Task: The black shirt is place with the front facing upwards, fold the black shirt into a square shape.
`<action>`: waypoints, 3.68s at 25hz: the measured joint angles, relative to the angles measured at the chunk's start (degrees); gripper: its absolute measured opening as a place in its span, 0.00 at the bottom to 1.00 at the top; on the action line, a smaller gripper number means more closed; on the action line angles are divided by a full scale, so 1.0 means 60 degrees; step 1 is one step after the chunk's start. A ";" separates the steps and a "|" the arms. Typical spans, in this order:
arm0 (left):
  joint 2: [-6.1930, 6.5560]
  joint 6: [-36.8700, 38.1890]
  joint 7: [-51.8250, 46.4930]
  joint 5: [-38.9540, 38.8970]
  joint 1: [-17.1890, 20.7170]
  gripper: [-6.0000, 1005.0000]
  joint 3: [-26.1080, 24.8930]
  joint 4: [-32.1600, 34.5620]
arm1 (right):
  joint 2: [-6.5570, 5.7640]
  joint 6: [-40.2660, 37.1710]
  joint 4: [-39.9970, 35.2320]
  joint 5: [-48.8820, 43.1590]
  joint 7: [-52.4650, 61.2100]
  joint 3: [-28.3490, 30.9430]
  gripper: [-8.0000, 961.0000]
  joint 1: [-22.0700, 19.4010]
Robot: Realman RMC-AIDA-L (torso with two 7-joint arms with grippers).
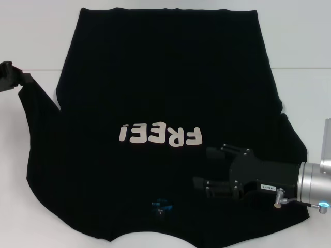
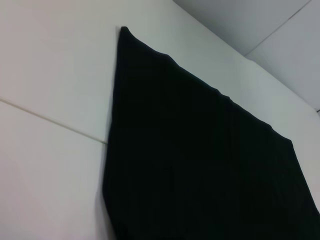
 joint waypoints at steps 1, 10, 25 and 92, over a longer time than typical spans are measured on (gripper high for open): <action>-0.0015 0.0001 -0.0004 0.0000 -0.0009 0.01 0.0000 0.0000 | 0.0000 0.0006 0.0003 0.0000 -0.0001 0.0000 0.95 0.0004; -0.0147 0.0216 0.0028 -0.0078 0.0204 0.01 -0.0027 -0.0027 | 0.0000 0.0053 0.0062 0.0000 -0.0002 0.0021 0.95 0.0026; -0.1152 0.0980 0.0370 -0.0241 0.0152 0.02 0.0515 -0.0349 | 0.0000 0.0205 0.0064 0.0001 -0.0002 0.0074 0.95 0.0071; -0.2453 0.4614 1.1332 -0.2477 0.3199 0.95 0.0159 0.0542 | -0.1770 0.0244 -0.3117 -0.6855 1.5235 -0.0536 0.95 0.1761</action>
